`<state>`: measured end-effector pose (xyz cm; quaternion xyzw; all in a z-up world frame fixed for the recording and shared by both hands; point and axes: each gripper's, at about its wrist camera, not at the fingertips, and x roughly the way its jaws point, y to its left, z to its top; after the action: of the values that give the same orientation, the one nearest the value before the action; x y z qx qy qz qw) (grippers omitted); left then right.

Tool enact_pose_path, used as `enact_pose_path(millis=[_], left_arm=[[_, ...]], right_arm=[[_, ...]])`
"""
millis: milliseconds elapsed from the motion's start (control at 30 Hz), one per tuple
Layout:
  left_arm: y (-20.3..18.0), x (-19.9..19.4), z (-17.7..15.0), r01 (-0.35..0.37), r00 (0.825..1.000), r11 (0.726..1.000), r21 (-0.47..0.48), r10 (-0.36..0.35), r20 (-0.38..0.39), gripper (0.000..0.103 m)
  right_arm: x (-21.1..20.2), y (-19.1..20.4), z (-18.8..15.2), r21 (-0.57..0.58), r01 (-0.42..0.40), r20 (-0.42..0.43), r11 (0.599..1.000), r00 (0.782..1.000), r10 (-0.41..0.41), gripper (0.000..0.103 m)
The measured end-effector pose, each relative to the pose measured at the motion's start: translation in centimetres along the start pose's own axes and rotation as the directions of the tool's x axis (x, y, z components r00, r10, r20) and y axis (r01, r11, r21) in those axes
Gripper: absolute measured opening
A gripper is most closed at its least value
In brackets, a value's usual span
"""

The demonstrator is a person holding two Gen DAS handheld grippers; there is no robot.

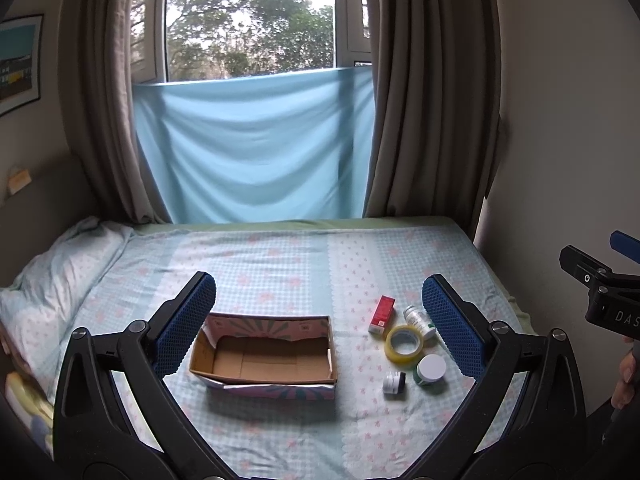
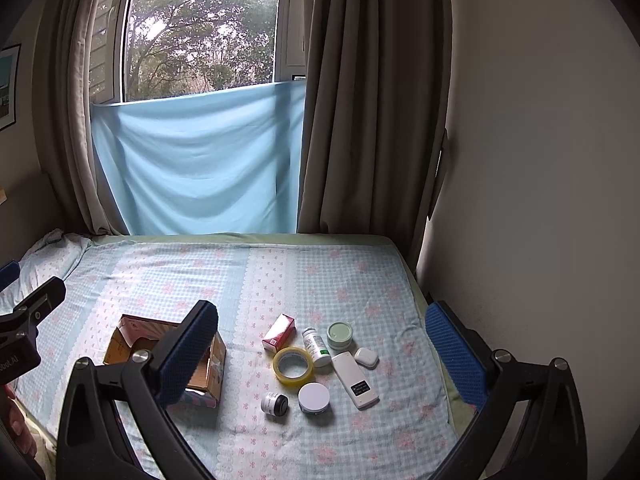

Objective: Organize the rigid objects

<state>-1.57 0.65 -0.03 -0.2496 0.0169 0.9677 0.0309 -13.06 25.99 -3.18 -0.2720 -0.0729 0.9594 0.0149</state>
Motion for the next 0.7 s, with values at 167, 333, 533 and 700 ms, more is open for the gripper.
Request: enact_pose_path(millis=[167,333,533,700], left_arm=[[-0.22,0.02,0.18,0.001,1.000,1.000,0.005,-0.001,0.007,0.102],[-0.18,0.09,0.34,0.011,1.000,1.000,0.004,-0.011,0.007,0.102],[-0.14,0.14,0.50,0.012,1.000,1.000,0.007,-0.012,0.008,0.102],[-0.29,0.12,0.44,0.013,1.000,1.000,0.009,-0.013,0.011,0.102]], right_arm=[[-0.02,-0.03,0.18,0.001,0.000,0.004,1.000,1.000,0.000,0.103],[-0.17,-0.03,0.23,0.000,-0.003,0.014,1.000,1.000,0.003,0.103],[-0.11,0.05,0.29,-0.001,-0.004,0.018,1.000,1.000,0.004,0.103],[0.00,0.05,0.26,0.001,-0.004,0.017,1.000,1.000,0.004,0.103]])
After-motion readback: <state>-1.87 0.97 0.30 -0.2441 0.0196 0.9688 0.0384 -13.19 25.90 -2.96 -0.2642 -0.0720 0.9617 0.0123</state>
